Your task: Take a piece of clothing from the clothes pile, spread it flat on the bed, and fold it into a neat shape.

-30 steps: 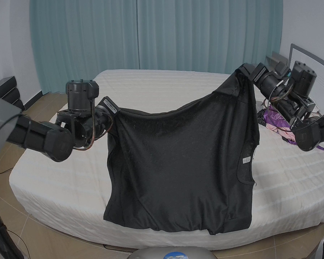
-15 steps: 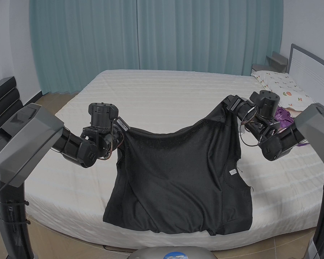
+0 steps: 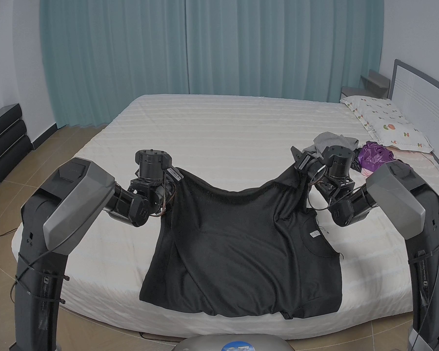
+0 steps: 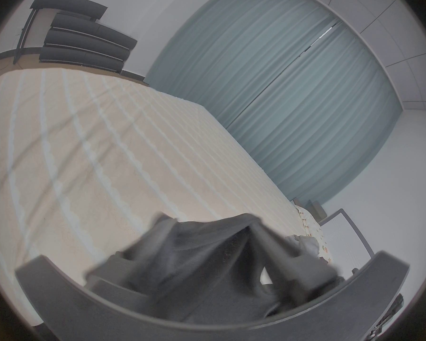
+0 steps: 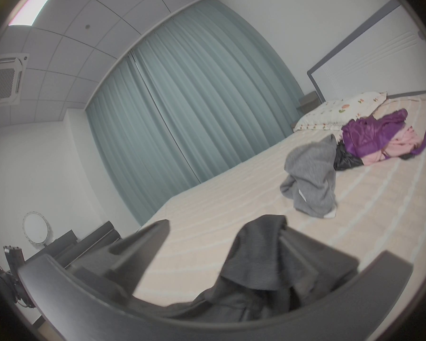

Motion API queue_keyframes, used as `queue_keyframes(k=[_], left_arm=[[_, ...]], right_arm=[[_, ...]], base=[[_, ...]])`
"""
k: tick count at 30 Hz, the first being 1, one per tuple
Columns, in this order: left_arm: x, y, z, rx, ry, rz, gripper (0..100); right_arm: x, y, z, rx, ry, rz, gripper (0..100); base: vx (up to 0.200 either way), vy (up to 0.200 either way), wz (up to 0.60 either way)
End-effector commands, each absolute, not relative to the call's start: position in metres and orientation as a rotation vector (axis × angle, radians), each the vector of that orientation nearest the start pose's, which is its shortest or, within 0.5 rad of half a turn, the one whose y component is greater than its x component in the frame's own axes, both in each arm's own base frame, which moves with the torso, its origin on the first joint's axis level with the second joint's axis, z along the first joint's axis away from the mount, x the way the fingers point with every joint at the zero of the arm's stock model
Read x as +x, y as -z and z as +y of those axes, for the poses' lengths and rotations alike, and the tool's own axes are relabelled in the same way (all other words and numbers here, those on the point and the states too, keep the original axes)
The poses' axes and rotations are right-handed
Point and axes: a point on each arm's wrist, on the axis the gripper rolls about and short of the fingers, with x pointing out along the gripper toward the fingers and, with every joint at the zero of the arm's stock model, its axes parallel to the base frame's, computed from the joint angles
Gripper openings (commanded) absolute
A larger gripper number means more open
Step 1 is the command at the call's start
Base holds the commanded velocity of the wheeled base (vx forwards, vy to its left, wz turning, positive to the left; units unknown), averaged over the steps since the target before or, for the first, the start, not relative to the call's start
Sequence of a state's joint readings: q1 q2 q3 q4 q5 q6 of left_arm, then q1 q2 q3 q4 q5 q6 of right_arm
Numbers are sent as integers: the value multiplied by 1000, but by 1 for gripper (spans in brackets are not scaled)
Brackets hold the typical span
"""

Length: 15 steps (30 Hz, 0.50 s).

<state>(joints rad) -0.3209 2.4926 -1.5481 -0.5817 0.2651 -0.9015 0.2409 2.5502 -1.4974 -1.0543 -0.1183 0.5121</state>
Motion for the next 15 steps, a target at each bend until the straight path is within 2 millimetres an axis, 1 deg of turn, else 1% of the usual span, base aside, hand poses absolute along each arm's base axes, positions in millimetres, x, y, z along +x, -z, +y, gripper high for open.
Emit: queue_keyframes(k=[1, 2, 3, 5, 6, 7, 9, 11, 12, 13, 14, 15], left_arm=[[484, -14, -148, -779, -140, 382, 100], [485, -14, -146, -780, -144, 380, 100], [486, -15, -139, -782, -164, 371, 100], [486, -14, -135, -779, -172, 374, 100], [485, -13, -127, -775, -196, 388, 100], [484, -13, -124, -769, -207, 400, 100], [477, -22, -119, -758, -230, 454, 100], [473, -29, -112, -757, -236, 487, 100], [472, -31, -110, -761, -225, 509, 100], [472, -31, -110, -761, -225, 509, 100], [468, -35, -109, -763, -208, 543, 100], [466, -37, -109, -763, -204, 556, 100]], right_arm=[[495, -12, 117, 508, -97, 100, 100], [494, -12, 117, 508, -96, 102, 100], [493, -17, 112, 511, -87, 101, 100], [492, -22, 109, 510, -83, 98, 100], [489, -35, 102, 515, -73, 94, 100], [488, -38, 100, 516, -67, 97, 100], [487, -49, 93, 553, -52, 90, 100], [481, -50, 88, 578, -40, 135, 100], [472, -44, 85, 567, -29, 206, 100], [472, -44, 85, 567, -29, 206, 100], [462, -38, 82, 564, -36, 292, 100], [461, -38, 79, 571, -40, 298, 100]], base=[[0, 0, 0], [0, 0, 0], [0, 0, 0], [0, 0, 0], [0, 0, 0], [0, 0, 0], [0, 0, 0], [0, 0, 0], [0, 0, 0], [0, 0, 0], [0, 0, 0], [0, 0, 0]])
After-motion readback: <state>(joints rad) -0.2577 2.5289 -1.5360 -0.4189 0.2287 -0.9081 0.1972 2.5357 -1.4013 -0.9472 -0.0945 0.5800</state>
